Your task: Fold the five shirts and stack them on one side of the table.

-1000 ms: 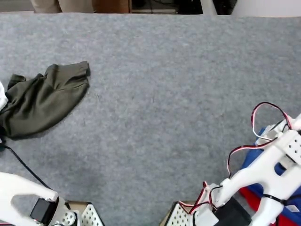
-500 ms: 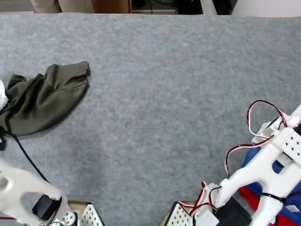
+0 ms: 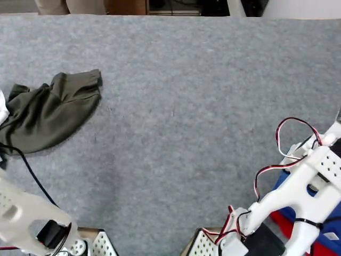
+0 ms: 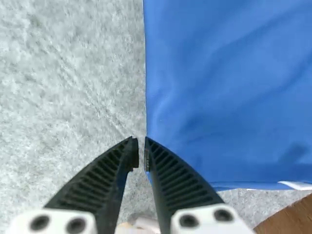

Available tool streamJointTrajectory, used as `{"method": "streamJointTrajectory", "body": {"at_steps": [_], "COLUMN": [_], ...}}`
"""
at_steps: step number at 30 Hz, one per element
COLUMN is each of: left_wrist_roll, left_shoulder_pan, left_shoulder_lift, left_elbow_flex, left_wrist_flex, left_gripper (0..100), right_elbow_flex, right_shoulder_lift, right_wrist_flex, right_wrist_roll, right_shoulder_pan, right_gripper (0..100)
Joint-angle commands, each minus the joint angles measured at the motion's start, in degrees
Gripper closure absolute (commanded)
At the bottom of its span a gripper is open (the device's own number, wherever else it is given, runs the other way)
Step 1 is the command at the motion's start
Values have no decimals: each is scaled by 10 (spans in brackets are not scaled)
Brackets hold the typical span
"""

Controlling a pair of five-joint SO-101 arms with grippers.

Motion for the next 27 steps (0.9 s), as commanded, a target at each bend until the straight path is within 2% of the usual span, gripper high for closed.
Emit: {"method": "streamJointTrajectory", "body": {"at_steps": [1, 3, 6, 10, 14, 16, 21, 23, 27], "left_wrist_roll": [-34, -61, -63, -86, -123, -121, -121, -121, -121], "left_shoulder_pan": [-56, -84, -127, -145, -133, -131, -131, -129, -121], "left_shoulder_lift": [69, 124, 199, 289, 363, 372, 372, 371, 331], "left_elbow_flex": [29, 38, 33, 38, 32, 13, -56, -66, -62], "left_wrist_flex": [2, -14, -61, -125, -142, -137, -118, -114, -102], "left_gripper": [944, 878, 809, 803, 805, 819, 989, 964, 980], "right_elbow_flex": [1, 1, -1, -1, 0, 1, 2, 2, 2], "right_shoulder_lift": [-22, -22, -22, -22, -22, -22, -22, -22, -22], "right_wrist_flex": [-9, -9, -9, -25, -26, -25, -25, -25, -25], "right_wrist_roll": [-5, -5, -5, -5, -5, -5, -5, -5, -5], "right_shoulder_pan": [-3, -7, -7, -8, -23, -29, -27, -27, -28], "right_gripper": [955, 955, 955, 955, 955, 955, 955, 955, 955]}}
